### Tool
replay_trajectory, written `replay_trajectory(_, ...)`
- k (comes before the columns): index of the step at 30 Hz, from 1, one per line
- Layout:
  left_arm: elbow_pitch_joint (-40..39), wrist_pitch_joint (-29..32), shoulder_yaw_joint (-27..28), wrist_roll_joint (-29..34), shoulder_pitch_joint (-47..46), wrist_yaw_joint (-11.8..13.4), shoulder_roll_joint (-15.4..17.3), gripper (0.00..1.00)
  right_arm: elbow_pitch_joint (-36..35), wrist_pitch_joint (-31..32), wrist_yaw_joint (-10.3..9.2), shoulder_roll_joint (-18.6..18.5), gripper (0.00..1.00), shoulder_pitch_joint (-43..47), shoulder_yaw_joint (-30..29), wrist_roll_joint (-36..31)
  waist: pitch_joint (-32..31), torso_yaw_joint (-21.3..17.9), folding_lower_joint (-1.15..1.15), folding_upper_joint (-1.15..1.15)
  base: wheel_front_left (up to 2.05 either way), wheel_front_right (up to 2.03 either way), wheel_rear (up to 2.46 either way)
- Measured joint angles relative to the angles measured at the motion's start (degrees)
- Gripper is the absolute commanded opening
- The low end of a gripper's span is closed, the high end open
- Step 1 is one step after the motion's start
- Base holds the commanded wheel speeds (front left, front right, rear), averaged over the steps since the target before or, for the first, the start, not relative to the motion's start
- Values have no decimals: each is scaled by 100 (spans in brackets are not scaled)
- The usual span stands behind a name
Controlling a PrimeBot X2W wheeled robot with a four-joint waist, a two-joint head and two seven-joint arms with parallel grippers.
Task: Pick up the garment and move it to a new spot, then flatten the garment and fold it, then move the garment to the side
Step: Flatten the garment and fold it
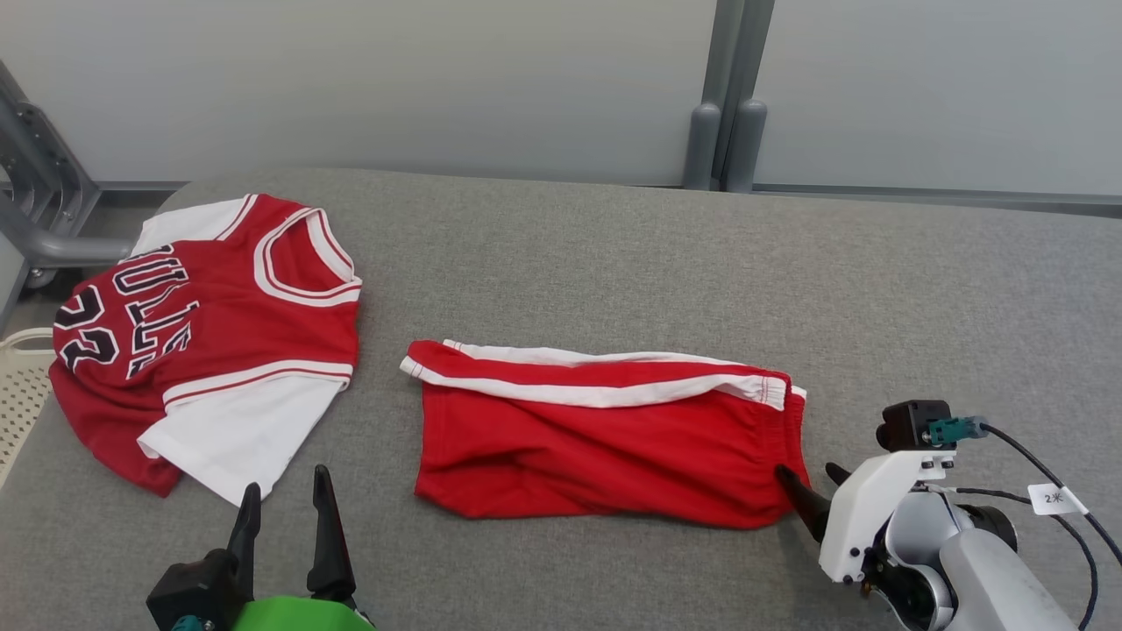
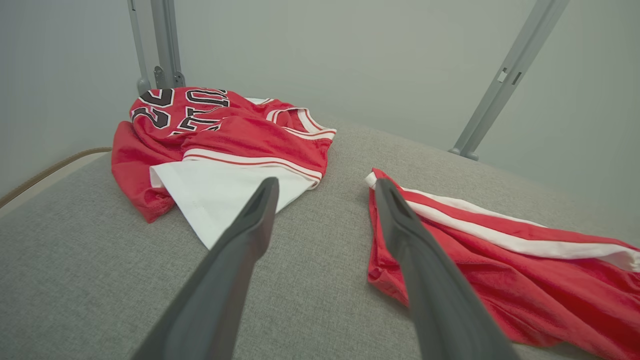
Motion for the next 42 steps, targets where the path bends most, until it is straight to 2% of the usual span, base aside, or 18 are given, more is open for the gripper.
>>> replay_trajectory(4,-1,0,-2,60,-5,-33,-20,100,331,85,1,179,100,-156,-138,145,94,28,0,0,0,0,0)
replay_trajectory(15,0,-1,-91,102,-151,-100,-68,100,1215,-70,4,581,100,-649,-360,1393,273,45,0,0,0,0,0)
replay_trajectory(16,3,-1,-99,102,-157,-100,-75,100,1302,-134,7,597,90,-700,-374,1451,288,41,0,0,0,0,0)
replay_trajectory(17,10,-1,-100,102,-163,-101,-81,100,1392,-218,7,616,41,-752,-399,1499,301,35,0,0,0,0,0)
replay_trajectory(18,20,-7,-109,102,-172,-111,-87,100,1500,-300,8,639,0,-797,-453,1572,312,28,0,0,0,0,0)
replay_trajectory(23,40,-7,-116,102,-219,-134,-80,100,1699,-242,7,603,0,-869,-583,2082,330,-15,0,0,0,0,0)
replay_trajectory(25,11,-5,-94,105,-218,-130,-27,100,1616,-75,8,453,0,-855,-644,2351,330,-54,0,0,0,0,0)
replay_trajectory(27,-40,13,-71,122,-218,-116,33,100,1501,100,7,123,0,-765,-790,2598,321,-101,0,0,0,0,0)
replay_trajectory(30,-97,36,-60,127,-211,-89,75,100,1429,240,5,-586,0,-479,-1150,2835,300,-163,0,0,0,0,0)
replay_trajectory(38,-147,83,-42,119,-97,-47,174,100,1488,469,3,-2061,0,366,-2235,3076,205,-317,1,0,0,0,0)
replay_trajectory(40,-170,97,-76,119,-74,-43,185,100,1383,533,-2,-2307,0,500,-2408,3078,190,-359,0,0,0,0,0)
replay_trajectory(41,-179,112,-92,119,-71,-44,187,100,1234,583,-2,-2319,0,534,-2502,3138,187,-381,0,0,0,0,0)
replay_trajectory(42,-205,112,-93,120,-58,-42,209,100,773,717,-2,-2248,0,545,-2484,3205,182,-428,0,0,0,0,0)
